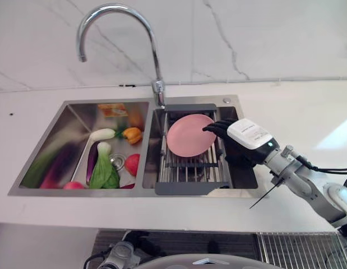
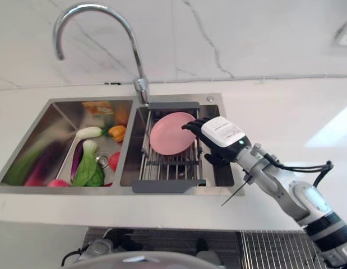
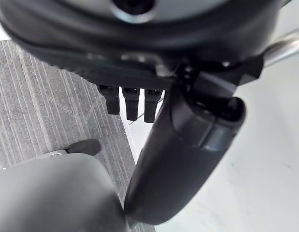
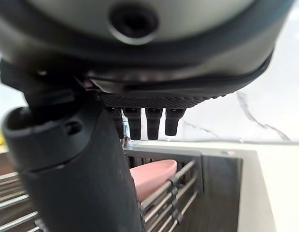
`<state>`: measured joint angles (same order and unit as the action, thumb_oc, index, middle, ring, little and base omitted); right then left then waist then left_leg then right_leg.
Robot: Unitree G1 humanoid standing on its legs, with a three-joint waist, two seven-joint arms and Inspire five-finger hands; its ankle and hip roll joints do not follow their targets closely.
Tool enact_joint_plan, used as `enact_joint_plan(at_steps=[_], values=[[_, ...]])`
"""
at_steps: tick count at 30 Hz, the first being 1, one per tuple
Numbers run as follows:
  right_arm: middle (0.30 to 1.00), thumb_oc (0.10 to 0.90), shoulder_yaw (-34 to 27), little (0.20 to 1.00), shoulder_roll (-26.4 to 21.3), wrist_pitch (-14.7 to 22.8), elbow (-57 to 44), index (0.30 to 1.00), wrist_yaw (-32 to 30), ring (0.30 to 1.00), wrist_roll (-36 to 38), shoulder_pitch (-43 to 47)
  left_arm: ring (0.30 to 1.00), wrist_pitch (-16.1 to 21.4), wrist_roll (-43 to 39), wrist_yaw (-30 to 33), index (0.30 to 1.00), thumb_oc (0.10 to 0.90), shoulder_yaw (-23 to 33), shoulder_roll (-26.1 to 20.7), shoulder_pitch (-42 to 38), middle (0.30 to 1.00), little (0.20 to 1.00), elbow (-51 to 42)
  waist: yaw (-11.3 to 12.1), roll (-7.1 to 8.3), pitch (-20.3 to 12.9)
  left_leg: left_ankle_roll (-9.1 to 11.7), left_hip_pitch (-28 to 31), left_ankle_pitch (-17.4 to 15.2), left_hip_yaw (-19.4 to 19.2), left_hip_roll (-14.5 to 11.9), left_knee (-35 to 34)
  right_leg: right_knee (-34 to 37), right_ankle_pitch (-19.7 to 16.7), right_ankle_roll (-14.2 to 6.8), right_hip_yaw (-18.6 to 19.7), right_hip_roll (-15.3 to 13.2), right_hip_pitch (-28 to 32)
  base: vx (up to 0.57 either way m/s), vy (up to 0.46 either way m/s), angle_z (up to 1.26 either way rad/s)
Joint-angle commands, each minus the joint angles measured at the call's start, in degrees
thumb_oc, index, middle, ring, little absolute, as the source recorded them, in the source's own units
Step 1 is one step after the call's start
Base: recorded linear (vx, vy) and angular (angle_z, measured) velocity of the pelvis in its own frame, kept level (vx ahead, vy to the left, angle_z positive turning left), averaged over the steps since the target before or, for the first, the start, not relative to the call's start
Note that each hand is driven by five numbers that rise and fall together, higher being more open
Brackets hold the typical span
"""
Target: Place the dishes in the dishwasher.
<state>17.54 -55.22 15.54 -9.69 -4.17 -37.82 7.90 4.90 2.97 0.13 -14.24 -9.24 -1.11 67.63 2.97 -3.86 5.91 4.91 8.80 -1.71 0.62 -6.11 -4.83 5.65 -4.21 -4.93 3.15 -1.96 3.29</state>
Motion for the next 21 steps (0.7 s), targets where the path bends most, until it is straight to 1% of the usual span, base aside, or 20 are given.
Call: enact_joint_plan(at_steps=[1, 10, 21], values=[[0.900, 0.800, -2.79, 0.900, 3.67, 0.44, -4.24, 0.900, -6.82, 0.900, -0.29, 3.34, 0.900, 2.10, -0.49, 0.43, 0.900, 0.800, -1.21, 4.70, -3.03, 0.900, 0.900, 5.39, 1.92, 4.73, -3.41, -0.13, 0.17, -2.32, -0.15, 2.37, 2.41, -8.18, 9.55, -2.90, 0.23, -1.75, 2.05, 0.01, 0.011, 0.09], [0.900, 0.800, -3.22, 0.900, 6.17, -0.58, -4.23, 0.900, -8.12, 0.900, 0.78, 2.47, 0.900, 1.90, -0.67, 1.57, 0.900, 0.800, -0.25, 4.48, -2.28, 0.900, 0.900, 6.16, 2.19, 4.77, -3.44, -0.49, 0.03, -2.30, 0.80, 2.91, 2.10, -8.33, 9.39, -3.34, -0.59, -2.71, 2.03, 0.00, 0.008, 0.10], [0.900, 0.800, 0.61, 0.900, 8.39, 0.17, -1.66, 0.900, -4.57, 0.900, 3.88, 3.64, 0.900, 1.74, -0.09, 1.63, 0.900, 0.800, -0.40, 4.69, -2.40, 0.900, 0.900, 6.54, 2.53, 4.56, -3.46, -0.77, 0.37, -2.41, 0.99, 3.42, 1.74, -8.52, 9.50, -3.54, -1.16, -3.37, 2.15, 0.00, 0.000, 0.00]])
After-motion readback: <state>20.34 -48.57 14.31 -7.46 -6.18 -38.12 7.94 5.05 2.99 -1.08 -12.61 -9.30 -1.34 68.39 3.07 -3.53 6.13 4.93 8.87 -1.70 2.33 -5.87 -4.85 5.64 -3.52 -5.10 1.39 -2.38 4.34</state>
